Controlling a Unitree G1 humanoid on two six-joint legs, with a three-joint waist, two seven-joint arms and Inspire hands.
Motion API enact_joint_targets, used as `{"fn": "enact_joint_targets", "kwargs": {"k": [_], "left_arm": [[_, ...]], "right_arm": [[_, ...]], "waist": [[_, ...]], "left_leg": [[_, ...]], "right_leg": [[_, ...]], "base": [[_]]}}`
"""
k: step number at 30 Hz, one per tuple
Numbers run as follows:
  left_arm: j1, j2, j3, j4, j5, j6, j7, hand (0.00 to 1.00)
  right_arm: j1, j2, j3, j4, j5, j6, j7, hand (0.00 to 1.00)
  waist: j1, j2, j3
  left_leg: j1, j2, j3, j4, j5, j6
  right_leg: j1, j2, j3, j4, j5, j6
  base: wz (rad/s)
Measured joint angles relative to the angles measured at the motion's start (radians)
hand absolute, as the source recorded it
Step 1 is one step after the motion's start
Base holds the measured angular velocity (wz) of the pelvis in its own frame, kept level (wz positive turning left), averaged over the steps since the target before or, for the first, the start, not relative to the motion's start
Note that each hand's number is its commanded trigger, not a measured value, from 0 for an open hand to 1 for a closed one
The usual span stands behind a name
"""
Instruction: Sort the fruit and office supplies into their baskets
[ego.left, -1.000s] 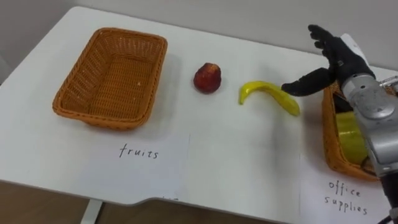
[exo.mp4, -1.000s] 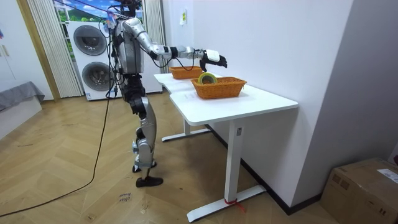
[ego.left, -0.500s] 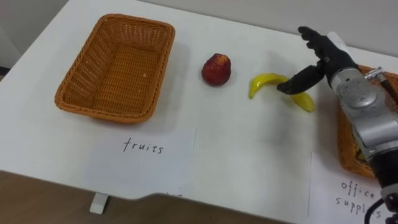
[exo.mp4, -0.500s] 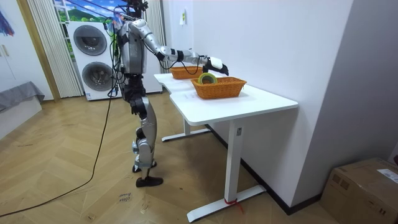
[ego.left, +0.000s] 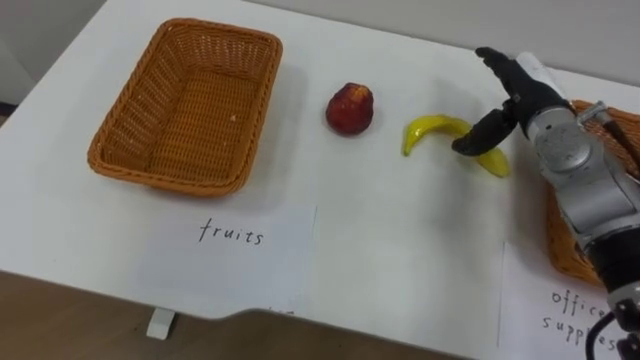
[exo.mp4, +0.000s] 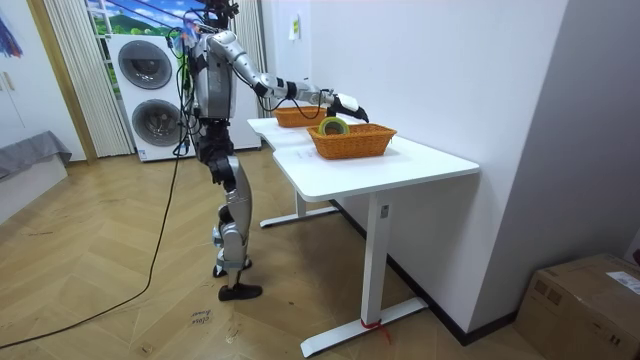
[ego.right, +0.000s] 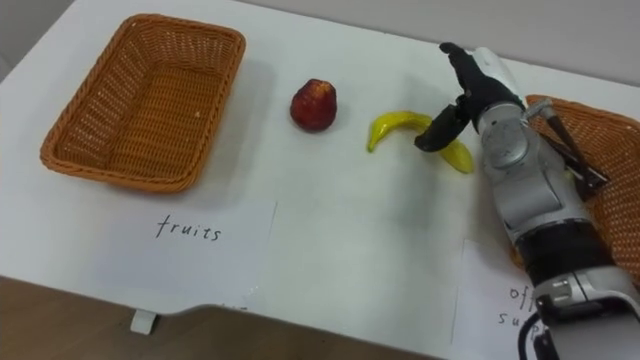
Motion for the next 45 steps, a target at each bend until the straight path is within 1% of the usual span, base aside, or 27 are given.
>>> {"fn": "enact_joint_targets", "kwargs": {"k": [4, 8, 10, 15, 18, 20, 22, 24, 29, 32, 34, 38, 40, 41, 42, 44, 45], "left_arm": [[-0.009, 0.002, -0.005, 0.021, -0.010, -0.010, 0.000, 0.00], [-0.012, 0.003, -0.005, 0.035, -0.021, -0.011, 0.000, 0.00], [-0.016, 0.003, -0.007, 0.035, -0.037, -0.011, 0.000, 0.00], [-0.021, 0.007, -0.028, 0.033, -0.040, -0.015, -0.001, 0.00], [-0.033, 0.008, -0.035, 0.032, -0.042, -0.019, -0.005, 0.00], [-0.040, 0.011, -0.043, 0.031, -0.070, -0.023, -0.007, 0.00], [-0.046, 0.012, -0.043, 0.026, -0.077, -0.023, -0.011, 0.00], [-0.053, 0.012, -0.044, 0.024, -0.076, -0.023, -0.019, 0.00], [-0.053, 0.013, -0.045, 0.022, -0.076, -0.017, -0.019, 0.00], [-0.053, 0.024, -0.058, 0.022, -0.076, -0.017, -0.019, 0.00], [-0.051, 0.033, -0.064, 0.022, -0.075, -0.017, -0.018, 0.00], [-0.051, 0.037, -0.065, 0.022, -0.074, -0.017, -0.018, 0.00], [-0.051, 0.037, -0.065, 0.023, -0.074, -0.017, -0.018, 0.00], [-0.052, 0.037, -0.065, 0.023, -0.072, -0.017, -0.018, 0.00], [-0.053, 0.037, -0.065, 0.024, -0.072, -0.017, -0.018, 0.00], [-0.053, 0.037, -0.065, 0.029, -0.069, -0.017, -0.018, 0.00], [-0.053, 0.037, -0.065, 0.034, -0.068, -0.016, -0.019, 0.00]], "right_arm": [[0.000, -0.001, 0.000, 0.016, 0.000, 0.000, 0.005, 0.00], [-0.001, -0.005, 0.000, 0.021, 0.000, 0.000, 0.011, 0.00], [-0.003, -0.005, 0.001, 0.028, 0.000, 0.000, 0.012, 0.00], [-0.012, -0.005, 0.028, 0.050, -0.024, -0.001, 0.021, 0.00], [-0.012, -0.005, 0.041, 0.056, -0.037, -0.001, 0.036, 0.00], [-0.012, -0.005, 0.044, 0.059, -0.040, -0.001, 0.040, 0.00], [-0.016, -0.005, 0.045, 0.067, -0.063, -0.002, 0.040, 0.00], [-0.043, -0.005, 0.046, 0.122, -0.067, -0.007, 0.040, 0.00], [-0.074, -0.005, 0.048, 0.185, -0.071, -0.007, 0.039, 0.00], [-0.089, -0.013, 0.063, 0.224, -0.067, -0.009, 0.039, 0.00], [-0.092, -0.019, 0.076, 0.228, -0.067, -0.011, 0.039, 0.00], [-0.098, -0.019, 0.076, 0.257, -0.067, -0.023, 0.040, 0.00], [-0.098, -0.020, 0.077, 0.265, -0.068, -0.023, 0.041, 0.00], [-0.098, -0.020, 0.078, 0.268, -0.068, -0.024, 0.042, 0.00], [-0.099, -0.020, 0.080, 0.270, -0.069, -0.026, 0.042, 0.00], [-0.099, -0.020, 0.083, 0.277, -0.072, -0.029, 0.043, 0.00], [-0.099, -0.020, 0.083, 0.279, -0.073, -0.029, 0.044, 0.00]], "waist": [[-0.001, -0.003, 0.0020], [0.000, -0.009, 0.0063], [0.002, -0.012, 0.0068], [0.003, -0.012, 0.0072], [0.005, -0.009, 0.0090], [0.010, -0.007, 0.0099], [0.018, -0.007, 0.0099], [0.027, -0.007, 0.0103], [0.040, -0.007, 0.0103], [0.050, -0.007, 0.0101], [0.051, -0.007, 0.0102], [0.051, -0.007, 0.0105], [0.051, -0.006, 0.0110], [0.052, -0.006, 0.0110], [0.053, -0.004, 0.0126], [0.054, -0.007, 0.0114], [0.054, -0.006, 0.0120]], "left_leg": [[-0.002, 0.000, -0.002, -0.002, 0.000, 0.000], [-0.006, 0.000, -0.005, -0.001, 0.000, 0.000], [-0.014, -0.001, -0.006, 0.001, 0.000, 0.000], [-0.019, -0.002, -0.006, 0.001, 0.001, 0.001], [-0.021, -0.002, -0.006, 0.001, 0.001, 0.001], [-0.020, -0.002, -0.006, -0.001, 0.001, 0.001], [-0.018, -0.001, -0.005, -0.001, 0.001, 0.001], [-0.015, -0.001, -0.006, 0.000, 0.001, 0.000], [-0.015, -0.002, -0.007, 0.001, 0.002, 0.000], [-0.015, 0.000, -0.008, 0.003, 0.002, -0.001], [-0.015, 0.000, -0.008, 0.004, 0.003, -0.002], [-0.015, 0.000, -0.009, 0.001, 0.003, -0.002], [-0.013, 0.000, -0.010, 0.001, 0.003, -0.002], [-0.013, 0.000, -0.010, 0.001, 0.003, -0.002], [-0.013, 0.001, -0.011, 0.001, 0.003, -0.003], [-0.015, 0.001, -0.011, 0.001, 0.004, -0.003], [-0.015, 0.001, -0.012, 0.001, 0.004, -0.003]], "right_leg": [[0.000, 0.000, -0.007, 0.000, 0.000, 0.000], [-0.003, 0.000, -0.011, 0.000, 0.000, 0.000], [-0.010, -0.001, -0.011, 0.000, 0.000, 0.000], [-0.016, -0.002, -0.011, -0.001, 0.000, 0.000], [-0.018, -0.002, -0.010, -0.001, 0.000, 0.000], [-0.018, -0.001, -0.011, -0.002, 0.000, 0.000], [-0.017, -0.001, -0.010, -0.001, 0.000, 0.000], [-0.013, -0.001, -0.011, -0.001, 0.000, 0.000], [-0.012, 0.004, -0.012, -0.001, 0.001, -0.001], [-0.010, 0.006, -0.012, -0.001, 0.002, -0.003], [-0.010, 0.006, -0.013, -0.001, 0.002, -0.003], [-0.007, 0.006, -0.015, -0.001, 0.003, -0.004], [-0.004, 0.005, -0.023, -0.002, 0.003, -0.004], [-0.003, 0.004, -0.036, -0.002, 0.004, -0.006], [-0.003, 0.004, -0.039, -0.003, 0.005, -0.006], [-0.002, 0.004, -0.041, -0.003, 0.005, -0.007], [-0.002, 0.004, -0.044, -0.003, 0.005, -0.007]], "base": [[0.01], [0.03], [0.00], [0.00], [0.00], [0.00], [0.00], [0.00], [0.00], [0.00], [0.00], [0.01], [0.00], [0.00], [0.00], [0.00], [0.00]]}}
